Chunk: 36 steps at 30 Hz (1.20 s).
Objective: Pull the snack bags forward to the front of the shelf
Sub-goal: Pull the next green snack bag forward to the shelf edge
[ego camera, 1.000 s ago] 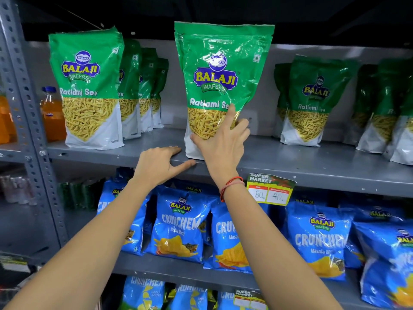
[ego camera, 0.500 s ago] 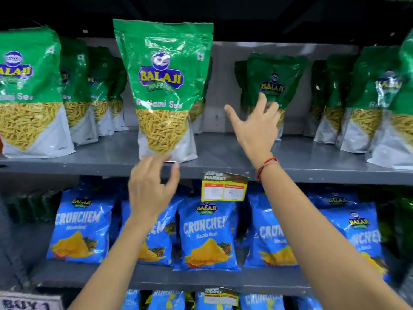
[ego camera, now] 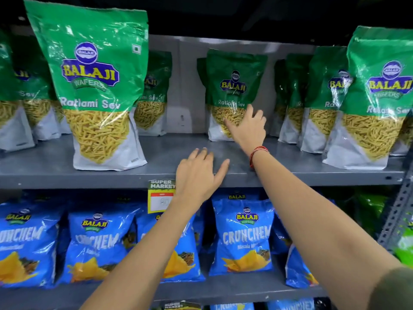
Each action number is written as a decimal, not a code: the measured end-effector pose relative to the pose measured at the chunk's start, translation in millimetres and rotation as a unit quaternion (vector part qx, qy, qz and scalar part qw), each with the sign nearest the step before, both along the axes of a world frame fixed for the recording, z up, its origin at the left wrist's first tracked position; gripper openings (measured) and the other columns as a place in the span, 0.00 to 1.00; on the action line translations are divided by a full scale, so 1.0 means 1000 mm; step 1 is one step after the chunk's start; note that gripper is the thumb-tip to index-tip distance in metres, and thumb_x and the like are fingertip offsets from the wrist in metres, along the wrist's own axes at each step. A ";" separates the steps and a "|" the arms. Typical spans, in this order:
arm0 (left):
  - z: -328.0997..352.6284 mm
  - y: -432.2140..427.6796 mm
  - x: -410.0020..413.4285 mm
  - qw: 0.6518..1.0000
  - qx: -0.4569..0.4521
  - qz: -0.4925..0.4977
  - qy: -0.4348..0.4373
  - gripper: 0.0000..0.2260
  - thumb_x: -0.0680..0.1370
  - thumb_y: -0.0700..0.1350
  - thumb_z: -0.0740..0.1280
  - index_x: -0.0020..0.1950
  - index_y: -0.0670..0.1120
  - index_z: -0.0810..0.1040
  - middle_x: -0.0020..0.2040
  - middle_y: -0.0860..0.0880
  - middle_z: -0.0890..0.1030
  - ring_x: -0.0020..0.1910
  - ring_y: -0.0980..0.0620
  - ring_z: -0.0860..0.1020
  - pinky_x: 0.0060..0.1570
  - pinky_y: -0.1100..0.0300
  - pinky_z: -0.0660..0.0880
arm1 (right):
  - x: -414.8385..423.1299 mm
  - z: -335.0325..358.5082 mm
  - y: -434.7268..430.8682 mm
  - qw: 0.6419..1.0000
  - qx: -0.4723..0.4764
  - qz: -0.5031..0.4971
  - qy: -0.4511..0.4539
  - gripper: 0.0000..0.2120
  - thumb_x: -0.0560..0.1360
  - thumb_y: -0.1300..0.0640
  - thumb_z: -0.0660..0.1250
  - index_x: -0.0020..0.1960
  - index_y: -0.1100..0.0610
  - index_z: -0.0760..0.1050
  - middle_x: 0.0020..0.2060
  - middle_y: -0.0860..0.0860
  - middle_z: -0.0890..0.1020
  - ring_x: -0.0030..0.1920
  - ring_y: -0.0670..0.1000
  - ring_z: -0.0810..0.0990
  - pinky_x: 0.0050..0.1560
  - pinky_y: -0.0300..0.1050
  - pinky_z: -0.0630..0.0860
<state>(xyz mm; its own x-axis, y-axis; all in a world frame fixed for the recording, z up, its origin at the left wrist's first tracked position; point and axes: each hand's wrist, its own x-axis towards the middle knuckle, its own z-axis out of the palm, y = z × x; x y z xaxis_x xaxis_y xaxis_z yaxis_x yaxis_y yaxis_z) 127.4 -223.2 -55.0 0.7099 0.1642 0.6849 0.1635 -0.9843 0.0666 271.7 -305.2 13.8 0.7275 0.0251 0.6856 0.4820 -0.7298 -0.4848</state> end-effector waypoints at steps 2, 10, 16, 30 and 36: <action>0.000 -0.001 0.001 1.000 0.015 0.020 0.007 0.30 0.78 0.63 0.45 0.55 0.45 0.80 0.57 0.45 0.82 0.60 0.46 0.77 0.46 0.53 0.74 | 0.014 -0.007 0.000 0.997 -0.006 0.044 0.059 0.43 0.72 0.39 0.68 0.75 0.59 0.53 0.68 0.63 0.63 0.68 0.64 0.62 0.63 0.58 0.68; 0.000 -0.004 -0.003 0.998 0.056 0.035 -0.010 0.28 0.78 0.59 0.45 0.40 0.45 0.79 0.38 0.47 0.83 0.40 0.45 0.81 0.31 0.57 0.66 | 0.051 0.001 0.029 0.990 0.035 0.078 0.111 0.51 0.68 0.42 0.74 0.77 0.54 0.44 0.72 0.63 0.56 0.71 0.65 0.60 0.66 0.61 0.65; 0.000 -0.006 -0.002 0.998 0.051 0.037 -0.014 0.29 0.77 0.59 0.43 0.42 0.46 0.80 0.40 0.49 0.84 0.42 0.47 0.81 0.32 0.57 0.66 | 0.069 0.000 0.037 0.986 0.053 0.086 0.136 0.54 0.67 0.45 0.76 0.78 0.54 0.42 0.72 0.65 0.55 0.71 0.67 0.61 0.69 0.60 0.64; -0.003 -0.007 0.000 0.997 0.048 0.043 -0.040 0.31 0.76 0.59 0.41 0.43 0.46 0.81 0.39 0.47 0.83 0.38 0.45 0.80 0.31 0.56 0.63 | 0.045 0.004 0.025 0.989 0.058 0.076 0.113 0.49 0.69 0.53 0.75 0.77 0.57 0.45 0.70 0.64 0.58 0.69 0.66 0.62 0.67 0.57 0.67; -0.004 -0.006 0.001 0.997 0.043 0.037 -0.045 0.33 0.75 0.63 0.41 0.44 0.46 0.81 0.40 0.48 0.84 0.40 0.45 0.81 0.31 0.56 0.64 | 0.018 0.000 0.011 0.990 0.065 0.077 0.095 0.48 0.69 0.54 0.75 0.77 0.56 0.46 0.69 0.62 0.60 0.68 0.65 0.63 0.63 0.57 0.70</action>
